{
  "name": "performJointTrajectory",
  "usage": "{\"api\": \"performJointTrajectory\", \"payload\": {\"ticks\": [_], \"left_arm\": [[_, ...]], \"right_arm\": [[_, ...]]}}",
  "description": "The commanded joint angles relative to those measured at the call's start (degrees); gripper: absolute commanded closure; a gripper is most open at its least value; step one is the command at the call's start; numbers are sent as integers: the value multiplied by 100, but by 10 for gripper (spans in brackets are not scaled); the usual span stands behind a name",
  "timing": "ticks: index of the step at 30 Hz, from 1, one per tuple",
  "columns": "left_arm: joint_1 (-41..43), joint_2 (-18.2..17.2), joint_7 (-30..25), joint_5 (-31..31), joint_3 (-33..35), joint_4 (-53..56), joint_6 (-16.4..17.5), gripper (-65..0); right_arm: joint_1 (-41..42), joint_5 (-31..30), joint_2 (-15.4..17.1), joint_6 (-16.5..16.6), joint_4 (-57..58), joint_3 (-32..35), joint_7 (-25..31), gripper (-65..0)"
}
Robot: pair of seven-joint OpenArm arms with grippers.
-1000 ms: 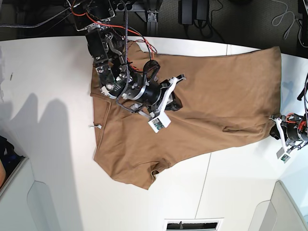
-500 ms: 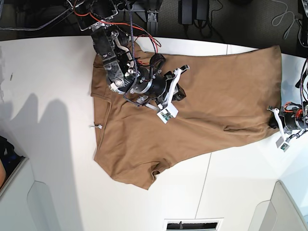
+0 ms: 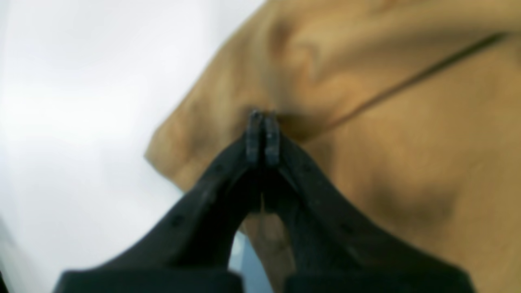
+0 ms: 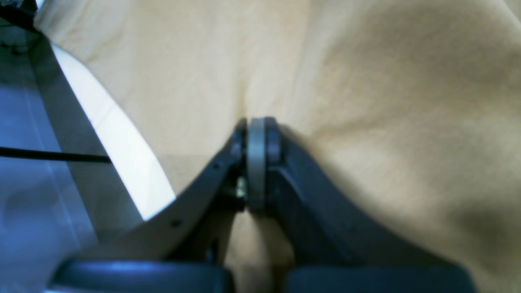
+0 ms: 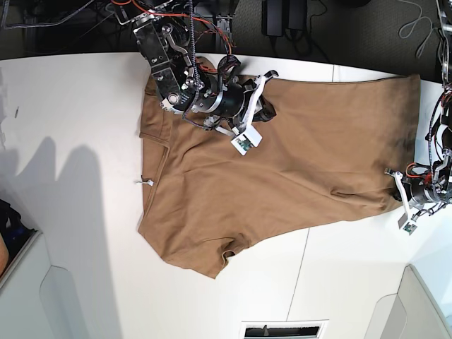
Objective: Layout the t-shirt on the table in an organized manner, then fold the t-shirt properly
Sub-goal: 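Drag the shirt collar with the right gripper away from the left gripper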
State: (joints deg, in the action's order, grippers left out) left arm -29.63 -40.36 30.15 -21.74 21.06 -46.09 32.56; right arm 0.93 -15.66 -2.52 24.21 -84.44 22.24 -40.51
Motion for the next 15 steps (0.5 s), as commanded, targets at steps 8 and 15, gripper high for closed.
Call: {"api": "performJointTrajectory", "payload": {"ticks": [8, 15], "left_arm": [[-546, -140, -81, -24, -39, -61, 7, 0], [-472, -138, 0, -24, -39, -59, 118, 0]], "right_arm": [[15, 2, -2, 24, -66, 2, -195, 0], [15, 0, 0, 24, -66, 2, -199, 0]]}}
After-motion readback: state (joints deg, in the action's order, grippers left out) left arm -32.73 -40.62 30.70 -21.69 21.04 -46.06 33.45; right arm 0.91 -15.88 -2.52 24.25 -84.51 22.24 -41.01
